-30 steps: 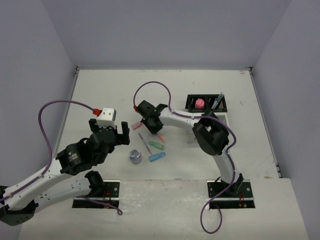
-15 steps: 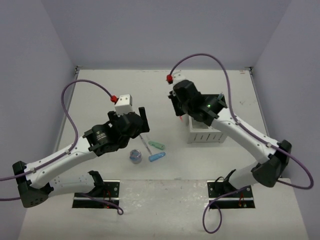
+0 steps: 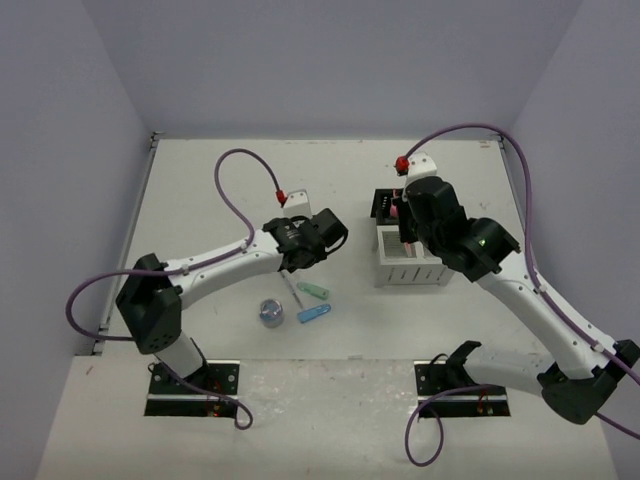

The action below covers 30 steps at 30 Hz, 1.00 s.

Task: Sort the stationery into containers
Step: Close the pen cap on the pen.

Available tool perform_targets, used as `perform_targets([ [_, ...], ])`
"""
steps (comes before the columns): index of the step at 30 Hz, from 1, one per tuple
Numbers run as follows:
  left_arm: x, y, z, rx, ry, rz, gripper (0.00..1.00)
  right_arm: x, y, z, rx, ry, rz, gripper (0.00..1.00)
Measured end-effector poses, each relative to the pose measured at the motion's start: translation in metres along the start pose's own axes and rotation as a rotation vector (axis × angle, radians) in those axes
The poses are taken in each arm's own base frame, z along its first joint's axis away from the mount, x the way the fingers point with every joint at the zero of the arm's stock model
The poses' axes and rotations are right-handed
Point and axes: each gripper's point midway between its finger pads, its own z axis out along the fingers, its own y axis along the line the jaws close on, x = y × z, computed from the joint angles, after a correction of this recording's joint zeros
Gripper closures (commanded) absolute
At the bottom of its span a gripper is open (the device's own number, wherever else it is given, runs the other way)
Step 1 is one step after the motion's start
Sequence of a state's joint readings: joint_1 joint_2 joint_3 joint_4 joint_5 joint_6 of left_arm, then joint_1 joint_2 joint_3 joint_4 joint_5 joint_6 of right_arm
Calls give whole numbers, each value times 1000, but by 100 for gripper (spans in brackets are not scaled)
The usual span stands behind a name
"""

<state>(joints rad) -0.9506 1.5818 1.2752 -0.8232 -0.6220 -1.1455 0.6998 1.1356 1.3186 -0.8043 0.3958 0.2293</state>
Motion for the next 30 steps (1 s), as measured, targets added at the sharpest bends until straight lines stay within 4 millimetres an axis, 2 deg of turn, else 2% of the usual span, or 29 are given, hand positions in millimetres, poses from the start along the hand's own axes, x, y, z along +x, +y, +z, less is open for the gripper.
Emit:
perform_targets([
  [2,9,2,21,-50,45,1,64,8,-1,2,4,20,-6,100],
  [4,20,12,41,-107,99,-1,63,14,-1,4,8,34,-9,100],
  [7,26,21,57,-152,144,-13,60,21,-2,6,10,49,-15,100],
  [15,39,24,68,-170,194,-14,63,27,0,8,1,60,-18,100],
  [22,57,43,88,-223,247,-21,65,30,1,9,-5,66,-20,100],
  [30,70,37,99,-197,288,-38,68,28,1,7,-10,58,-16,100],
])
